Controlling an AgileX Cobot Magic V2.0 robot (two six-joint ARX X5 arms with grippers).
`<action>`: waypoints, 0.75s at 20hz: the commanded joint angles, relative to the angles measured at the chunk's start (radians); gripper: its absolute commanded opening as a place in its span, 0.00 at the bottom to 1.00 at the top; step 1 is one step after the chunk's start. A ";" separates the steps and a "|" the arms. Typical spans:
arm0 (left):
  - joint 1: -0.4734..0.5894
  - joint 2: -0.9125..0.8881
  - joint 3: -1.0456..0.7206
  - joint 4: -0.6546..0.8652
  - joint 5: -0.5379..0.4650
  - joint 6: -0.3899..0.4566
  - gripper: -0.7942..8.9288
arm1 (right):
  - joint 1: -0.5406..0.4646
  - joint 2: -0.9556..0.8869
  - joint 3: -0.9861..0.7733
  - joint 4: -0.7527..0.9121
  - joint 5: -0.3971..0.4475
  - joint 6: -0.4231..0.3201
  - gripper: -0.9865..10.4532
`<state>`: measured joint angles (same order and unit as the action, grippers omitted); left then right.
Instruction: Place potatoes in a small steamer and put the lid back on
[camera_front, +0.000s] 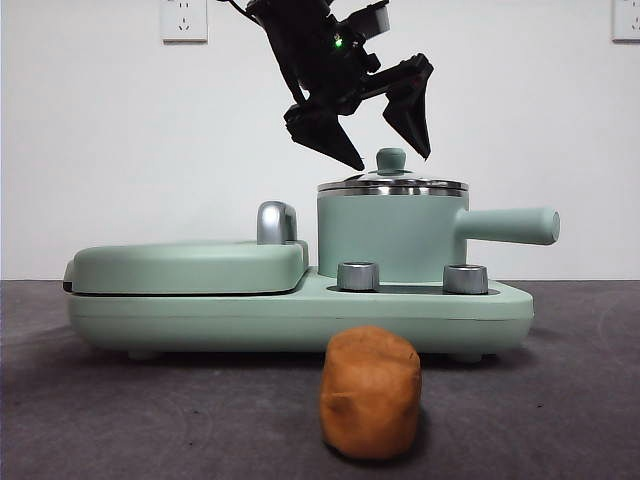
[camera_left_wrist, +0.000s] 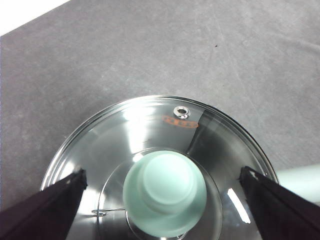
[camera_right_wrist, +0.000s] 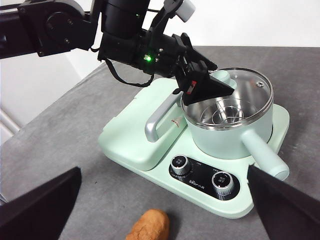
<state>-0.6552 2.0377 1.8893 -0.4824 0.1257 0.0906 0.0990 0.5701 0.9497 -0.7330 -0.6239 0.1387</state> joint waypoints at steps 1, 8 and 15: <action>-0.010 0.027 0.030 0.009 -0.003 0.021 0.52 | 0.003 0.004 0.015 0.005 0.004 0.011 0.55; -0.021 0.044 0.030 0.006 -0.002 0.051 0.37 | 0.003 0.004 0.015 -0.006 0.004 0.011 0.55; -0.021 0.044 0.030 0.012 -0.002 0.055 0.13 | 0.003 0.004 0.015 -0.010 0.004 0.011 0.55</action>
<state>-0.6643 2.0563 1.8935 -0.4736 0.1154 0.1390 0.0990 0.5701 0.9501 -0.7498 -0.6239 0.1387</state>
